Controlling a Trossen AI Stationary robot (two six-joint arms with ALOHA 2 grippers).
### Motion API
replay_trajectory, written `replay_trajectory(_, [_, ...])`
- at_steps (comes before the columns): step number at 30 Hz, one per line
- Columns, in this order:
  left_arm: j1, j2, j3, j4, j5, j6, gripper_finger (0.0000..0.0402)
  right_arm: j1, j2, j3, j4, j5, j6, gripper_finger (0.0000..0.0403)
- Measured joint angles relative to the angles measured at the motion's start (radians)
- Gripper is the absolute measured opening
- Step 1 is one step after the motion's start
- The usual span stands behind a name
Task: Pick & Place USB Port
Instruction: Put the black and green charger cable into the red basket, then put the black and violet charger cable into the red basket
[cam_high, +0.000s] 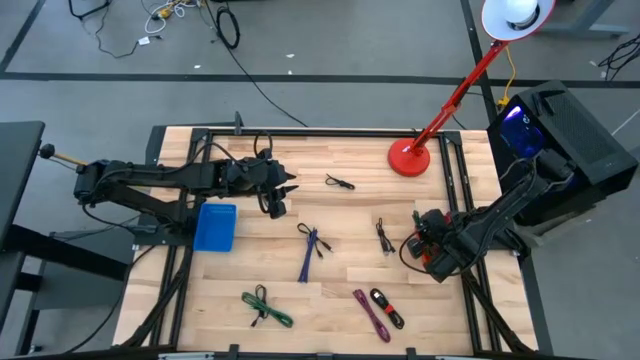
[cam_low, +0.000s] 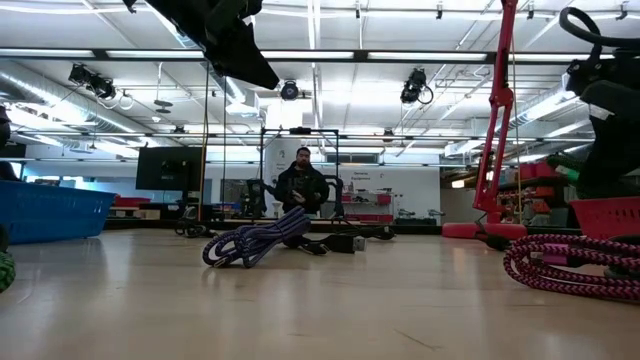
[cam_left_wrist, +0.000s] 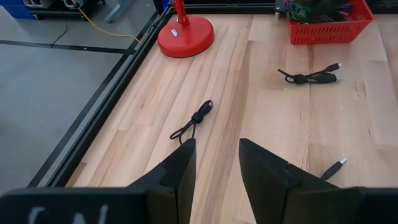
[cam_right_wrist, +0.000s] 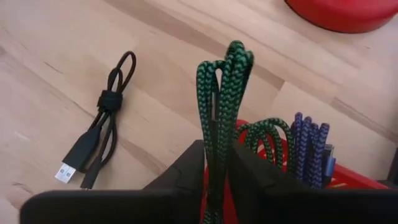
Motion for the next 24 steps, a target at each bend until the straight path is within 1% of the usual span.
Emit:
replay_trajectory(6, [0.0,0.0,0.0,0.0,0.0,0.0,0.0126,-0.004,-0.027,0.0,-0.049,0.071,-0.024,0.0096])
replay_trajectory(12, [0.0,0.0,0.0,0.0,0.0,-0.002,0.0126,-0.026,-0.14,0.0,-0.156,0.088,-0.047,0.0118])
replay_trajectory(15, [0.0,0.0,0.0,0.002,0.0,-0.002,0.0126,-0.035,-0.205,0.0,-0.167,0.155,-0.101,0.0126])
replay_trajectory(17, [0.0,0.0,0.0,0.007,0.0,-0.005,0.0126,-0.045,-0.247,0.005,-0.141,0.225,-0.167,0.0129])
replay_trajectory(19, [0.0,0.0,0.0,0.009,0.0,-0.025,0.0126,-0.057,-0.282,0.02,-0.079,0.299,-0.27,0.013])
replay_trajectory(21, [0.0,0.0,0.0,0.008,0.0,-0.047,0.0126,-0.075,-0.307,0.041,-0.006,0.363,-0.409,0.0131])
replay_trajectory(24, [0.0,0.0,0.0,0.008,0.005,-0.114,0.0126,-0.105,-0.333,0.09,0.127,0.451,-0.675,0.0131])
